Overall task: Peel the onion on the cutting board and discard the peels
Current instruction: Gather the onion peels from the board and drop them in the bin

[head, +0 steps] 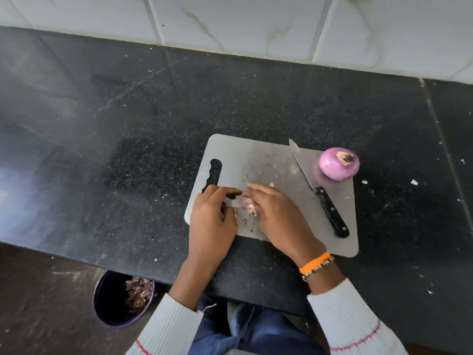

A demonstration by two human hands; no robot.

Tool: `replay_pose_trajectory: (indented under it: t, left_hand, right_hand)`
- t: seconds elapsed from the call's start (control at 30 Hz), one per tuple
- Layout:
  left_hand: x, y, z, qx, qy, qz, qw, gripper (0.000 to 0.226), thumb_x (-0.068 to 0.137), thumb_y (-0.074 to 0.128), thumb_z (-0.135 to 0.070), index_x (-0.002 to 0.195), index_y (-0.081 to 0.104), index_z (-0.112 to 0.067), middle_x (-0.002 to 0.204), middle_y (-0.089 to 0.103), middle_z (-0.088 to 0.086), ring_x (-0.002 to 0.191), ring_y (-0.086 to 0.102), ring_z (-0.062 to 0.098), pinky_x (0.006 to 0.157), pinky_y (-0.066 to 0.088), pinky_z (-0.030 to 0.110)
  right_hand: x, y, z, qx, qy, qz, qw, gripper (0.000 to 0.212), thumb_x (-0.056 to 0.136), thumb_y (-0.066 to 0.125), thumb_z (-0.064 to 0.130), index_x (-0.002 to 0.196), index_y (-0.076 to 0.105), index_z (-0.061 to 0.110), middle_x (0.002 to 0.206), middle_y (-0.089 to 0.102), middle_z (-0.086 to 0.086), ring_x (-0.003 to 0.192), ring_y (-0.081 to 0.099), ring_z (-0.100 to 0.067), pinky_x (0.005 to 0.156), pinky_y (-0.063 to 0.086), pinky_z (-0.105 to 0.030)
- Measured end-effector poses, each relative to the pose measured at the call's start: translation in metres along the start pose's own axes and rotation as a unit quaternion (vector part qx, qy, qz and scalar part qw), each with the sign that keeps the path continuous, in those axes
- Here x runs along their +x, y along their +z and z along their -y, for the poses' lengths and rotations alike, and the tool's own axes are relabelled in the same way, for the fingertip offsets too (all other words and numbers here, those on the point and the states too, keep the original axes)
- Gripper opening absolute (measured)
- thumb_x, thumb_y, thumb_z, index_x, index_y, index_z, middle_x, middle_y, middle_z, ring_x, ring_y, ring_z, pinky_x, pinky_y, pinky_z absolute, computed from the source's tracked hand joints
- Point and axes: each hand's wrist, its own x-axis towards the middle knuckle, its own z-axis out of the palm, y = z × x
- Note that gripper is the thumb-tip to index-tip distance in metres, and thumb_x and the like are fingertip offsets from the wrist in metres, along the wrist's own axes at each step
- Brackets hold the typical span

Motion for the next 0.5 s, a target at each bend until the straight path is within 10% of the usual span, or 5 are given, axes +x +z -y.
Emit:
replay_pose_trajectory:
  t: [0.23,0.33,0.5]
  left_hand:
    - [-0.015,0.007,0.01,0.122,0.054,0.027,0.991,0.047,0.091,0.036,-0.034,0.129,0.053,-0.013,0.14,0.045,0.005,0.137,0.025,0.026,0.116,0.01,0.041]
    - [-0.022,0.014,0.01,0.133,0.034,0.093,0.986,0.085,0.084,0.001,-0.069,0.142,0.038,-0.018,0.157,0.014,-0.005,0.143,-0.017,0.018,0.107,-0.027,0.032]
    - [-0.028,0.02,0.005,0.052,0.027,0.143,0.988,0.076,0.08,0.001,-0.065,0.145,0.026,-0.034,0.152,-0.007,-0.022,0.134,-0.036,0.005,0.104,-0.03,0.028]
  right_hand:
    - [-0.051,-0.008,-0.014,-0.121,0.142,-0.009,0.982,0.06,0.099,0.035,0.032,0.147,0.015,0.001,0.157,0.011,-0.017,0.146,0.006,-0.03,0.116,-0.002,-0.039]
    - [-0.06,0.008,-0.014,-0.156,0.177,0.055,0.97,0.081,0.093,0.015,0.059,0.147,-0.001,0.0,0.157,-0.01,-0.017,0.145,-0.012,-0.032,0.111,-0.012,-0.046]
    - [-0.041,0.023,-0.011,-0.158,0.098,0.067,0.98,0.095,0.074,-0.023,0.064,0.149,-0.002,0.01,0.156,-0.022,-0.008,0.143,-0.021,-0.032,0.111,-0.008,-0.06]
